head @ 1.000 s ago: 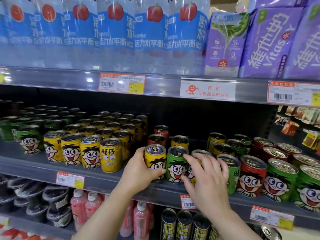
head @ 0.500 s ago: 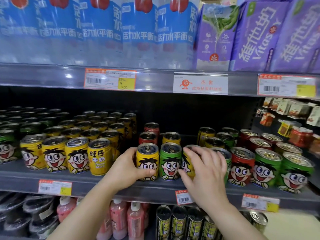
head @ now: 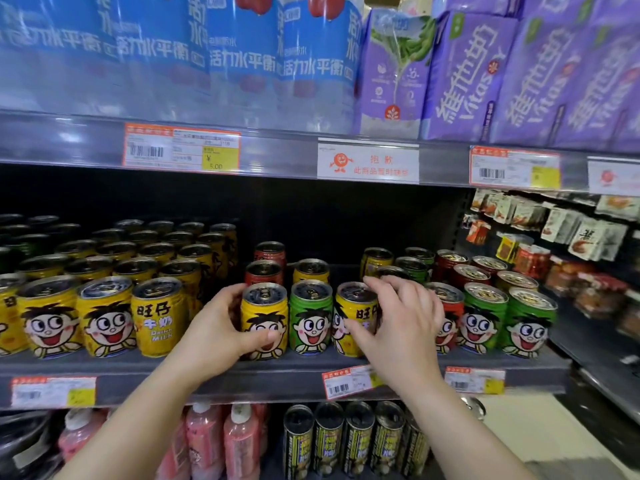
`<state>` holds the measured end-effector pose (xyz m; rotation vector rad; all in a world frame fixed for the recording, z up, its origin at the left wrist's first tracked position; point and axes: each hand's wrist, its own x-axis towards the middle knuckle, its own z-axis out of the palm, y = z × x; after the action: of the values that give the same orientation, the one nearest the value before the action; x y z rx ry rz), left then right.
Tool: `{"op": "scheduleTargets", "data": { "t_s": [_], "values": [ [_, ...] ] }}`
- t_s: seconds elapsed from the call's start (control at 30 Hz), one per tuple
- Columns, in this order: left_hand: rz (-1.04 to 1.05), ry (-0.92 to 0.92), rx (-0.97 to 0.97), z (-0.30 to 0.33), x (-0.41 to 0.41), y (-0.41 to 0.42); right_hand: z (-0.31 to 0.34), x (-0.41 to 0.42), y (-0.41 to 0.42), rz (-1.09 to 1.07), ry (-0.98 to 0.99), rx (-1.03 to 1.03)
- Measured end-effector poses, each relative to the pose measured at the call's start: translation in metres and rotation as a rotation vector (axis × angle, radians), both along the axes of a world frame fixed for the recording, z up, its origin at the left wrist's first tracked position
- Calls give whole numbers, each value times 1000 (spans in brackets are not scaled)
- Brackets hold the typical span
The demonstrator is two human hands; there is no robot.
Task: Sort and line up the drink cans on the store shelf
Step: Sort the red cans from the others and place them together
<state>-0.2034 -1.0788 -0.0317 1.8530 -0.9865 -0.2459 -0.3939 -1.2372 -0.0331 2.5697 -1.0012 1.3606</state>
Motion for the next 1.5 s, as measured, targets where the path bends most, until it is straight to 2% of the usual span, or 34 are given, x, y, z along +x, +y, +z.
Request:
{"op": "scheduleTargets", "data": {
  "t_s": [0.17, 0.33, 0.53, 0.67, 0.83, 1.0, 1.13, 1.2, 1.33, 1.4, 1.5],
  "values": [
    [123, -375, 16, 15, -14, -7, -7, -23, -10, -74, -1, 5],
    [178, -760, 114, 17, -32, -25, -15, -26, -13, -79, 18, 7],
    [166, -828, 135, 10, -29, -33, -9, -15, -11, -17, 70, -49],
    [166, -829, 117, 11, -28, -33, -4, -7, -13, -19, 127, -71],
    [169, -830, 99, 9, -30, -34, 1, 6, -19, -88, 106, -112],
    [182, -818, 79, 10, -32, -34, 4, 18, -24, -174, 101, -58],
    [193, -803, 70, 11, -34, -32, 5, 12, -21, -142, 74, -31],
    [230, -689, 74, 11, -32, -29, 5, -1, -22, -122, 54, -34],
    [236, -243, -13, 12, -28, -20, 1, -32, -20, -90, -53, -25],
    [204, -171, 9, 10, -27, -19, -4, -39, -15, -61, -77, 12],
    [147, -163, 22, 8, -30, -24, -10, -42, -10, -32, -59, 94]
  ]
}}
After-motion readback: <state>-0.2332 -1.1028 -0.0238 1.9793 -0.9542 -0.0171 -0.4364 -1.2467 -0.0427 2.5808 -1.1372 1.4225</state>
